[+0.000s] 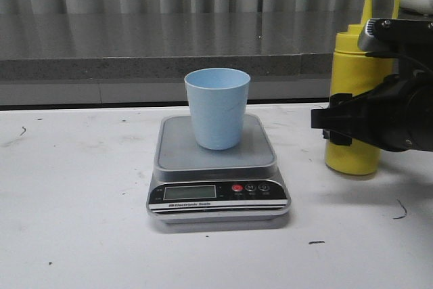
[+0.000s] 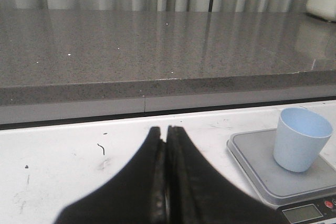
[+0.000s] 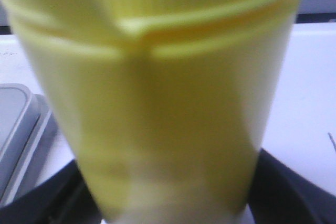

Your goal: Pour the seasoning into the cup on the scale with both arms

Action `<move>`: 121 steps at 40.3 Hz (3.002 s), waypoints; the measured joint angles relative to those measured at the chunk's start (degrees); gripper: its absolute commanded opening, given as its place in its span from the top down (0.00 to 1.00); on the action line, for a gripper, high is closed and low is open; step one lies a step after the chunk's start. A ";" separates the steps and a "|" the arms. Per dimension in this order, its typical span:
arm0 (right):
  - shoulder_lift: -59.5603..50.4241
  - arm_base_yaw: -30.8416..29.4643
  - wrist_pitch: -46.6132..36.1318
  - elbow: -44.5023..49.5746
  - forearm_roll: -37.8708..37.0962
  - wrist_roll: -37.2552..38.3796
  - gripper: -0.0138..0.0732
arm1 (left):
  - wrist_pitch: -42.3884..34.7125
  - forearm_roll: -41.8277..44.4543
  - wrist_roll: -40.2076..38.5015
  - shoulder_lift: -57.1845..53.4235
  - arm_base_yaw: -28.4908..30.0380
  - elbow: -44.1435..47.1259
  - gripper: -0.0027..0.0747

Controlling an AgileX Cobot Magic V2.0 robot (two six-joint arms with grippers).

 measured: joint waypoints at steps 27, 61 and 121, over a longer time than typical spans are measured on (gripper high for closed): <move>0.00 0.00 -3.58 1.67 -2.36 0.11 0.11 | 0.00 0.00 0.00 0.00 0.00 0.00 0.99; -7.38 0.00 -14.50 22.74 -10.65 7.35 0.38 | 0.00 0.00 -0.10 0.00 0.00 0.00 0.99; -84.97 0.00 48.11 11.07 13.51 -35.01 0.91 | 0.00 0.00 -0.10 0.00 0.00 0.00 0.99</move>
